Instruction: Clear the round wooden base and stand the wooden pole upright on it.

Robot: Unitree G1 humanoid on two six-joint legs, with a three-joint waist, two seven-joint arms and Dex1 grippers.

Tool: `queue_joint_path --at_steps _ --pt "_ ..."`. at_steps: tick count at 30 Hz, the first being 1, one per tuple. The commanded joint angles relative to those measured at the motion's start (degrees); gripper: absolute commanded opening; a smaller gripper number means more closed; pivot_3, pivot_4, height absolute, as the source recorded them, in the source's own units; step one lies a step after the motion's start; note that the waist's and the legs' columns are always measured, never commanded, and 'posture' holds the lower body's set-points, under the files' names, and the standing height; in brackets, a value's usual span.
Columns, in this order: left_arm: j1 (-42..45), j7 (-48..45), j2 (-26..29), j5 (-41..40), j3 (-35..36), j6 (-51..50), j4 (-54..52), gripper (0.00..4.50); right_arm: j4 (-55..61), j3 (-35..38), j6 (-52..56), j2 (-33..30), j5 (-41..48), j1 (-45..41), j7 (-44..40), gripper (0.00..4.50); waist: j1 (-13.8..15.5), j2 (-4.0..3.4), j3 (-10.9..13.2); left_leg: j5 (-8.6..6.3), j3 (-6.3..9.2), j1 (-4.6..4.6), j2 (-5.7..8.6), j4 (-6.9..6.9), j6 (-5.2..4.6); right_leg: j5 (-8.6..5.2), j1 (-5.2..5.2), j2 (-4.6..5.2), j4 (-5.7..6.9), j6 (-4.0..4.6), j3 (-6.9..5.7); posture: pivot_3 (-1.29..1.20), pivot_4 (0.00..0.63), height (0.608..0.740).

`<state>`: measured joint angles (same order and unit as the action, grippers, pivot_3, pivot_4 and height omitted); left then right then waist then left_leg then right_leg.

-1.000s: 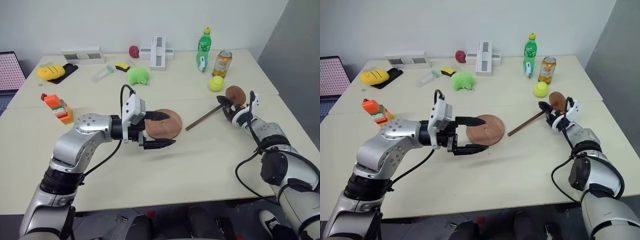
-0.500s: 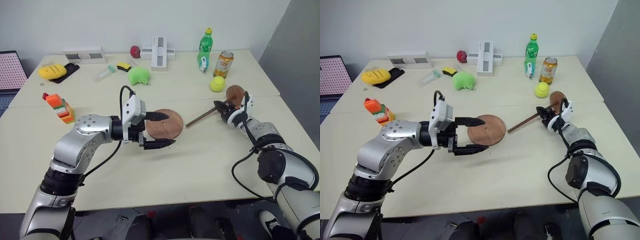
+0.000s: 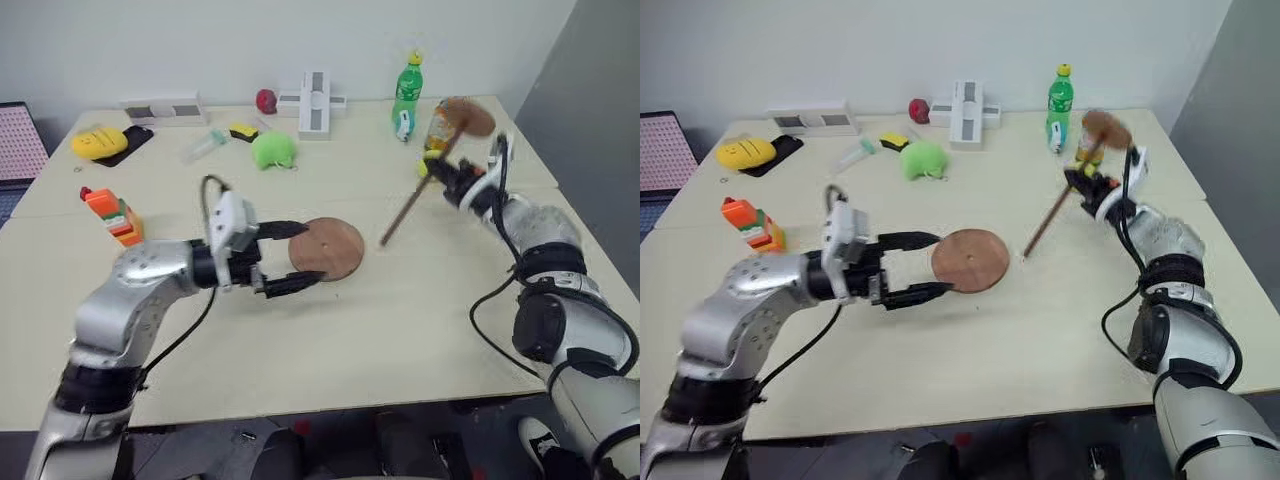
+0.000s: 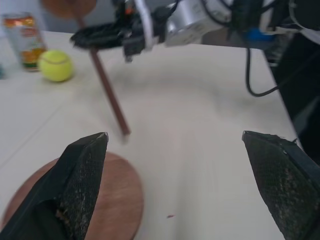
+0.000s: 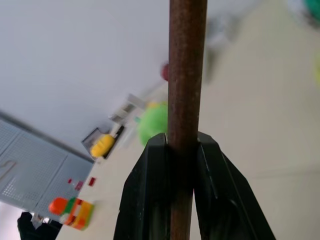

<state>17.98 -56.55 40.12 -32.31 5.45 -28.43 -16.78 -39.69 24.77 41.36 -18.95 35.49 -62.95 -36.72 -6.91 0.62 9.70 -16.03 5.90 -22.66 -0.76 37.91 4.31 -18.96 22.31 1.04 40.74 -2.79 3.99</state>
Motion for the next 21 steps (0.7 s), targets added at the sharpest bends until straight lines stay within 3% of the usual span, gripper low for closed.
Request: queue_joint_path --at_steps 1,4,9,21 --pt "-9.42 6.89 -2.23 1.64 6.14 3.36 -8.13 4.5 21.25 -7.57 0.66 6.94 -0.01 2.05 5.87 0.33 -0.05 -0.02 -0.02 0.0 0.1 -0.04 0.01 -0.02 0.0 0.0 0.0 -0.02 -0.01 0.0 -0.09 0.0 0.15 0.74" --pt "-17.59 9.29 -3.85 4.35 6.48 6.62 -11.8 4.5 28.06 -12.3 -1.98 10.82 -2.89 4.29 8.69 0.33 0.2 -0.04 -0.03 -0.06 0.19 0.01 -0.04 -0.06 -0.11 0.0 0.01 0.05 0.01 0.01 0.03 0.0 0.15 0.74" --pt "-25.56 14.11 -9.23 6.7 6.18 10.84 -12.16 4.5 27.02 -18.97 -10.01 14.31 -9.71 8.07 10.62 0.33 2.52 0.01 -0.04 -0.08 0.18 -0.1 0.08 0.12 -0.15 0.0 -0.02 0.23 0.0 0.01 -0.08 0.0 0.15 0.74" --pt "-24.75 17.61 -11.6 8.73 2.96 12.49 -11.74 4.5 22.42 -22.13 -16.56 14.63 -14.31 11.0 9.3 0.33 2.93 0.04 -0.06 -0.08 0.14 -0.05 0.15 0.04 -0.14 0.0 -0.01 0.09 -0.01 0.01 -0.1 0.0 0.15 0.74"
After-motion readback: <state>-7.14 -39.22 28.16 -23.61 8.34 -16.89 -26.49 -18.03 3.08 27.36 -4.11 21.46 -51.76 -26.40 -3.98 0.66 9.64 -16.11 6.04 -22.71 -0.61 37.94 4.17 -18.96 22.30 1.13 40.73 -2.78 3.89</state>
